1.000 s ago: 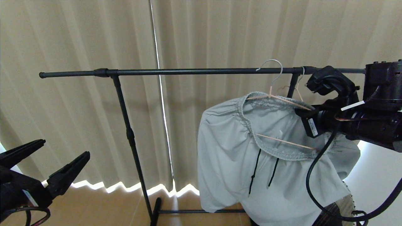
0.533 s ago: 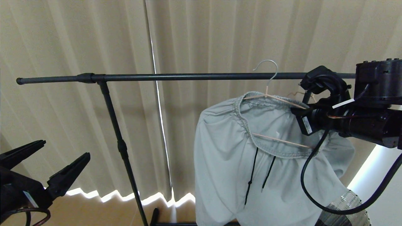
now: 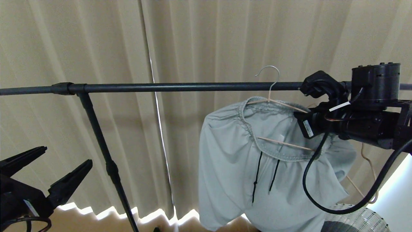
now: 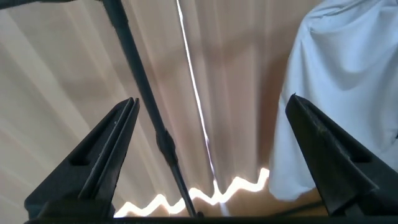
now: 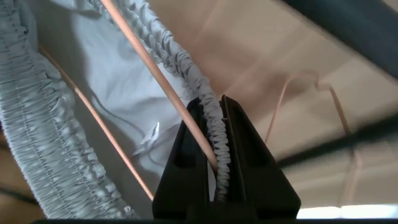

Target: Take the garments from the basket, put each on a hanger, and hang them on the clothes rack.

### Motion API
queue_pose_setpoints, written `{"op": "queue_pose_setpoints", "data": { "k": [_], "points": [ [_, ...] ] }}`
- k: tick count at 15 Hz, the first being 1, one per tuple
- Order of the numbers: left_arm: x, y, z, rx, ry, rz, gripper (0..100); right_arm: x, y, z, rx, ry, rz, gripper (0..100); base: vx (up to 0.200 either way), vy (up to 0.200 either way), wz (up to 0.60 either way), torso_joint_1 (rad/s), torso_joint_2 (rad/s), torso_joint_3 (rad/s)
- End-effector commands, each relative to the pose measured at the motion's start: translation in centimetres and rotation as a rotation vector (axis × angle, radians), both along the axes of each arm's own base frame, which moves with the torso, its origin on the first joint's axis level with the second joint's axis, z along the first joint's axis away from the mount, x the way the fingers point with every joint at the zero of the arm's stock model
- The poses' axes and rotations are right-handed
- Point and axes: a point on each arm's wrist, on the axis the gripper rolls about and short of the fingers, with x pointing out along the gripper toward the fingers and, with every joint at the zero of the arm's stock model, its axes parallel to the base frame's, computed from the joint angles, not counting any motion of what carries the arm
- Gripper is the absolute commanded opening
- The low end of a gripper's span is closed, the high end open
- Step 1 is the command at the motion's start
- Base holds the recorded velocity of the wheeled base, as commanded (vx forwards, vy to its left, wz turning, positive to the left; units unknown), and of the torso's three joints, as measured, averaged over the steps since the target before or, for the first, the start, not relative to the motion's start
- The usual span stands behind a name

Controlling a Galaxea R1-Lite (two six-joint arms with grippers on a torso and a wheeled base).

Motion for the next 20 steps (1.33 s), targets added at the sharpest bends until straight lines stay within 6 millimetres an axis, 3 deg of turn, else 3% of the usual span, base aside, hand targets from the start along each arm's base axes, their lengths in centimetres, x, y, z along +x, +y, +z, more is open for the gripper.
{"op": "queue_pose_setpoints", "data": {
  "k": [1,7,15,16,20],
  "points": [
    [-0.1,0.0,0.0,-0.001,-0.003,0.000,100,1.3,0.4,-0.6,-0.017,0.012,-0.027,0,0.000,0.000,0.00,0.000,0.00,0.000],
    [-0.1,0.0,0.0,-0.001,-0.003,0.000,100,2.9,1.2,-1.5,-0.040,0.029,-0.051,0,0.000,0.000,0.00,0.000,0.00,0.000],
    [-0.1,0.0,-0.1,0.000,0.002,-0.003,100,0.4,3.5,-0.6,-0.057,0.057,0.046,0,0.000,0.000,0.00,0.000,0.00,0.000],
    [-0.1,0.0,-0.1,0.000,0.002,-0.003,100,0.4,3.6,-0.6,-0.057,0.057,0.051,100,0.000,0.000,0.00,0.000,0.00,0.000],
    [-0.1,0.0,-0.4,0.003,0.016,-0.002,100,-0.5,3.3,0.1,-0.031,0.033,0.054,100,0.000,0.000,0.00,0.000,0.00,0.000]
  ]
}}
